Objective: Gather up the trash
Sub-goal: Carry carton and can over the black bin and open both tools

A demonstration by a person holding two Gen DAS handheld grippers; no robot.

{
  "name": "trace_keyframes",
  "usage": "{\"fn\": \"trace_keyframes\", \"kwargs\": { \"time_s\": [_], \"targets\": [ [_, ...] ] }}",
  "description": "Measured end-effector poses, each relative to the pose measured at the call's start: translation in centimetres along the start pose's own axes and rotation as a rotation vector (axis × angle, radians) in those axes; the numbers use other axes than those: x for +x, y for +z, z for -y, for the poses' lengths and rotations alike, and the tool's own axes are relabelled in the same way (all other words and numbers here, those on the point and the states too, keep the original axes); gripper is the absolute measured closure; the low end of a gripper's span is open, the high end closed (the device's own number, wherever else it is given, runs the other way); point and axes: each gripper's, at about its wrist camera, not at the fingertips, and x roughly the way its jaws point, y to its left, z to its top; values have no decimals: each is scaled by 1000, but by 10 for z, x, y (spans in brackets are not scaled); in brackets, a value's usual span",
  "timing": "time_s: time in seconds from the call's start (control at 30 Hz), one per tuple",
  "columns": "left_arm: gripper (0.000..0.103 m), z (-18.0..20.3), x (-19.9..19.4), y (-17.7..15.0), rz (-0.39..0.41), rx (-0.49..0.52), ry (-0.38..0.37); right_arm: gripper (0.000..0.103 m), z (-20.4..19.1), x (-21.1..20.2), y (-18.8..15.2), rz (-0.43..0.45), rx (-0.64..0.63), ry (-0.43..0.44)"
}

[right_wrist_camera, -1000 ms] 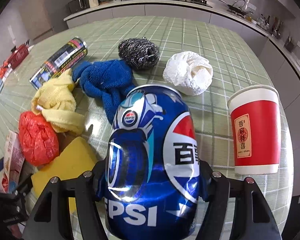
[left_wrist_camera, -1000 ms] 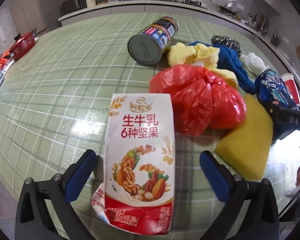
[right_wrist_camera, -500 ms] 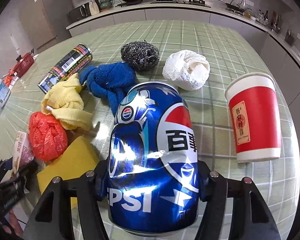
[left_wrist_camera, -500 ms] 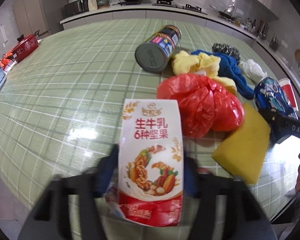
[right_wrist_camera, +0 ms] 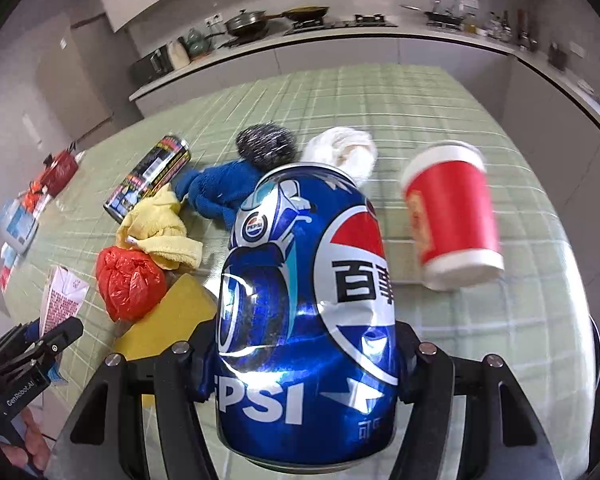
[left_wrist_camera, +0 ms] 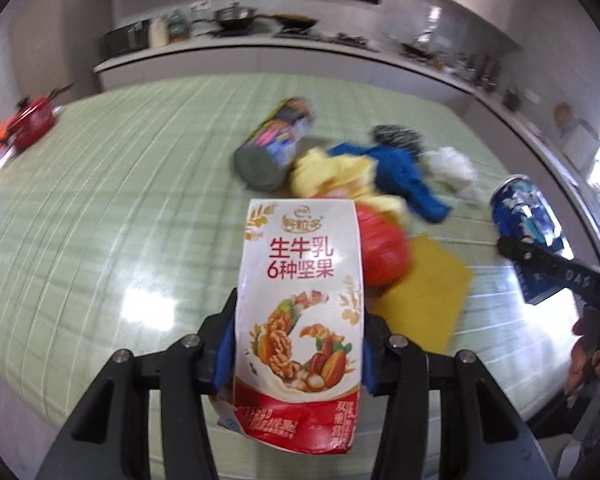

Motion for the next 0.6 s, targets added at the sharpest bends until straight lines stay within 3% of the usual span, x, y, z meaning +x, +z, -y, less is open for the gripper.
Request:
{"fn": "trace_keyframes", "kwargs": {
  "time_s": [0.3, 0.6],
  "targets": [
    [53, 82, 5, 18, -6, 146, -201, 37, 63, -58, -21, 57, 149, -94],
    [53, 207, 0, 6, -10, 247, -283, 37, 187, -110, -52, 111, 267, -154]
  ]
}}
